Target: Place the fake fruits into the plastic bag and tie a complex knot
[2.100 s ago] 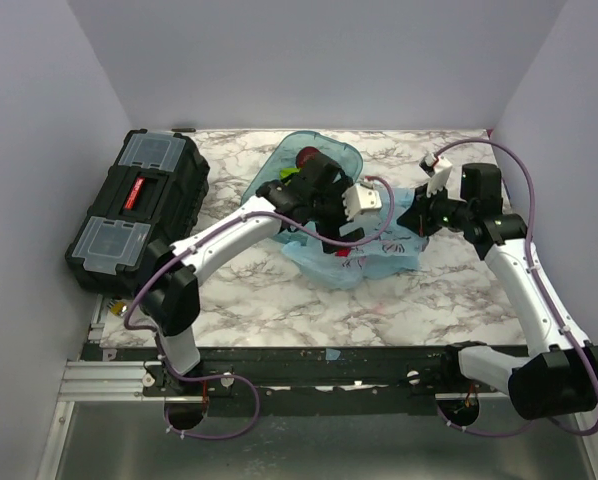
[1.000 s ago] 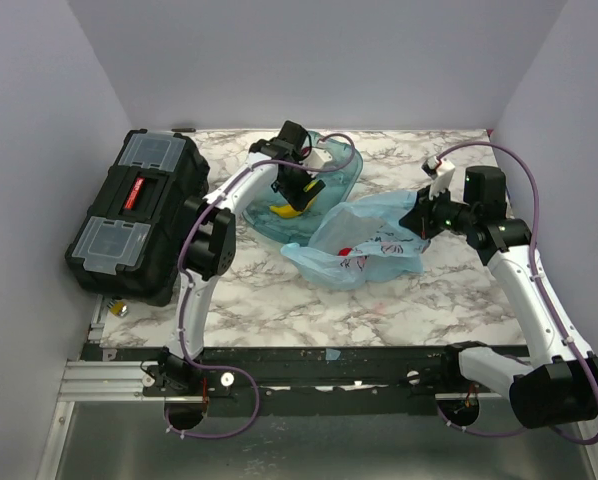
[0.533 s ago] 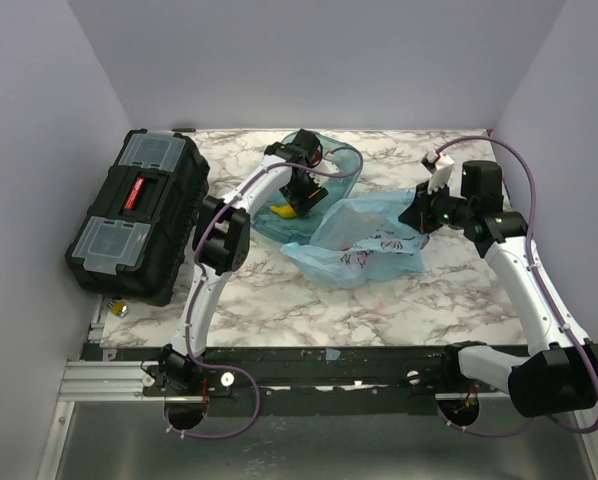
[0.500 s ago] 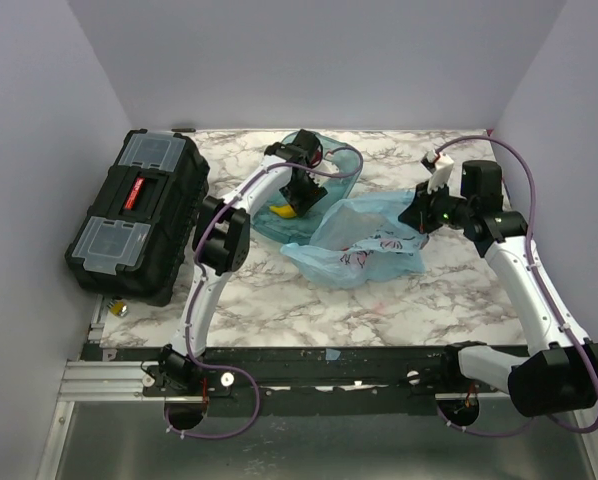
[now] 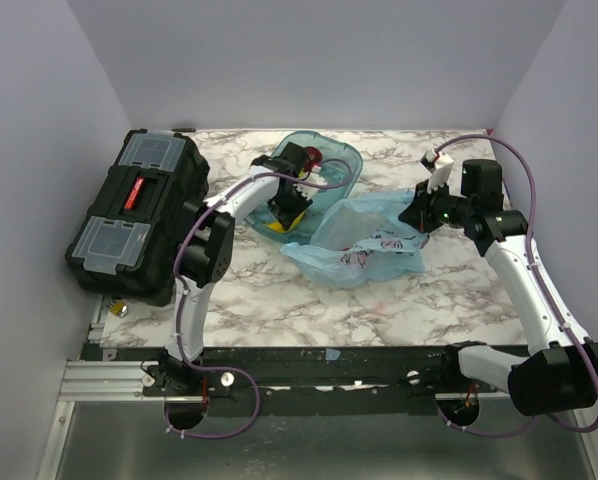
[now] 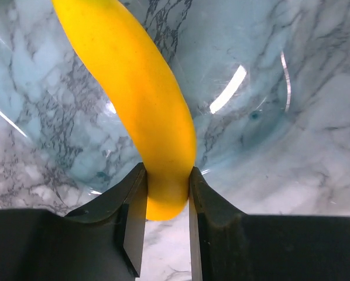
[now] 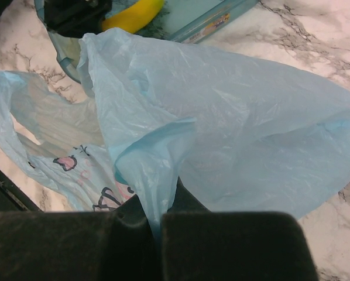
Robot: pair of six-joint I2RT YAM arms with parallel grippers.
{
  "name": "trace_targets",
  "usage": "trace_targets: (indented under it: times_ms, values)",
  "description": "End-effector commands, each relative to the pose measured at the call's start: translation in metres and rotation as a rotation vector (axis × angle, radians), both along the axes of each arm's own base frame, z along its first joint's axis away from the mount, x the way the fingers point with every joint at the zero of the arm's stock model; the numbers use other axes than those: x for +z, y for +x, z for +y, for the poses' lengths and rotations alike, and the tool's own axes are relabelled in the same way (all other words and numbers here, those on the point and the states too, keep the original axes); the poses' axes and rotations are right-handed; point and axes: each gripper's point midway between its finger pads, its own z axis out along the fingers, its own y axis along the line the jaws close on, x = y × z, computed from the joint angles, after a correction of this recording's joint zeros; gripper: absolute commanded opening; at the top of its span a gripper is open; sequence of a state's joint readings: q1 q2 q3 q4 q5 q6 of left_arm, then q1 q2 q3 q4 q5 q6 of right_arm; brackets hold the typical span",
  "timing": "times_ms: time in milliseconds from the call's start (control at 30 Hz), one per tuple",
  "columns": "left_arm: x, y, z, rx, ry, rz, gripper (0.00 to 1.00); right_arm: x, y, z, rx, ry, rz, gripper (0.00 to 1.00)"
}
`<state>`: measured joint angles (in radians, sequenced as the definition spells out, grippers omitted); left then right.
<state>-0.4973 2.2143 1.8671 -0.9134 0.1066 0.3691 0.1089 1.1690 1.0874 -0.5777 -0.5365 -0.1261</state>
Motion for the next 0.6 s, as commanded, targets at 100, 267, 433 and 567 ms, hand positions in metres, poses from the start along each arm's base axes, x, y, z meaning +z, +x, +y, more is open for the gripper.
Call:
trace_targets:
  times_ms: [100,267,433,567]
  values:
    - [0.159,0.018,-0.031,0.056,-0.462,-0.304,0.00,0.011,0.004,0.003,0.019,0.019,-0.012,0.01]
    - [0.267,-0.018,-0.068,-0.106,-0.825,-0.411,0.00,0.018,0.012,0.005,-0.004,0.044,-0.009,0.01]
    - [0.310,-0.067,-0.107,-0.199,-1.039,-0.384,0.00,0.032,0.018,0.009,-0.040,0.104,-0.017,0.00]
    - [0.301,-0.116,-0.142,-0.310,-1.131,-0.332,0.00,0.041,0.025,0.012,-0.082,0.157,0.001,0.01]
